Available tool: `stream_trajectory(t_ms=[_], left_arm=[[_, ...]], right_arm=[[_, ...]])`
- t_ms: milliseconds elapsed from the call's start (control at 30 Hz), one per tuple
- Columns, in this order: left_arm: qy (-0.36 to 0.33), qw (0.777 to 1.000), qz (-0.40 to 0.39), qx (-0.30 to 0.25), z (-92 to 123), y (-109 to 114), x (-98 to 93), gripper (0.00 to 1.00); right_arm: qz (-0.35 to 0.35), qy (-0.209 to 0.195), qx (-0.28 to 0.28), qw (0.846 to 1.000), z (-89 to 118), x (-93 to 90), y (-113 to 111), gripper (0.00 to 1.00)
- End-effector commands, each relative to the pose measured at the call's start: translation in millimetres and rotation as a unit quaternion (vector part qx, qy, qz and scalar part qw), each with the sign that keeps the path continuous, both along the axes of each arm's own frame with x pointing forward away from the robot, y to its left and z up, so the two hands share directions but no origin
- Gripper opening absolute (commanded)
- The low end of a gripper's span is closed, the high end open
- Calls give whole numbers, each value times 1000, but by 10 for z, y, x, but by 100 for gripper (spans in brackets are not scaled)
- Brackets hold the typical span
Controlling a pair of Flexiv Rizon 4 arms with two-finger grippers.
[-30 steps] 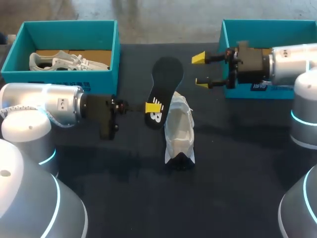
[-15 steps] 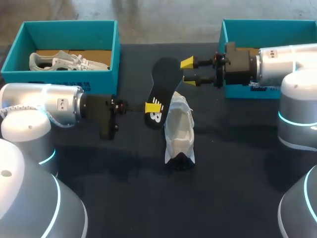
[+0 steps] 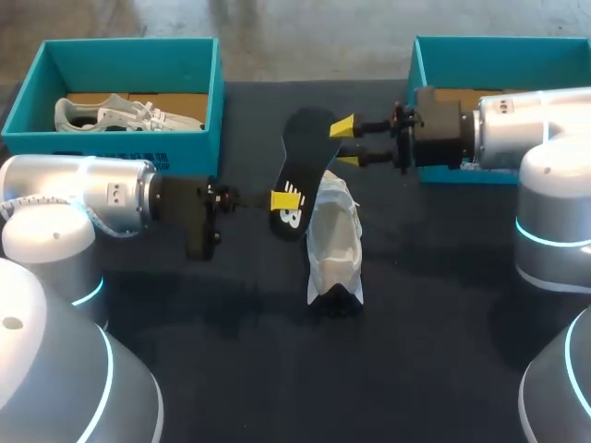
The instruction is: Take the shoe out of the shoebox, open the shoe tongue, remove and reinsert the insole, then place the shoe into the shoebox
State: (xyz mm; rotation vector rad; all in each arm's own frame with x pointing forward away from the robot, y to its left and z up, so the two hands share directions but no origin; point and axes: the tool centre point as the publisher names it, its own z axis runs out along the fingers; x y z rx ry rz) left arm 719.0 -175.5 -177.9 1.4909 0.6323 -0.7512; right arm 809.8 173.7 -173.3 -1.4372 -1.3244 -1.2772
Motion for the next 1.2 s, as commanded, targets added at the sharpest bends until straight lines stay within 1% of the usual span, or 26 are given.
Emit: stream_trajectory(t_ms=[33,167,267,333,500,800,833,1000,1067,1100,1200], left_arm=[[-2,1000,2,-1,-15,-13,-7,0],[-2,1000,2,-1,-15,-13,-7,0],[-2,1000,2,-1,-15,-13,-7,0],[-2,1000,2,-1,-15,-13,-7,0],[-2,1000,2,-1,-15,-13,-7,0],[-2,1000,2,-1,-15,-13,-7,0],[-2,1000,2,-1,-15,-13,-7,0],[-2,1000,2,-1,-15,-13,-7,0],[-2,1000,2,-1,-15,-13,-7,0],[-2,1000,2,-1,-15,-13,-7,0],[-2,1000,2,-1,-15,-13,-7,0]], right_arm=[[0,8,-5,1000,21,-9,84,45],[4,14,-8,1000,29,-7,117,45],[5,16,-9,1000,41,-6,143,44],[6,17,-11,1000,48,-9,158,40],[6,16,-12,1000,76,-21,173,36],[6,16,-12,1000,118,-42,200,32],[7,18,-12,1000,121,-48,206,29],[7,19,-15,1000,119,-53,212,26],[8,20,-15,1000,121,-52,221,24],[8,19,-15,1000,122,-51,224,22],[8,18,-15,1000,128,-41,227,20]])
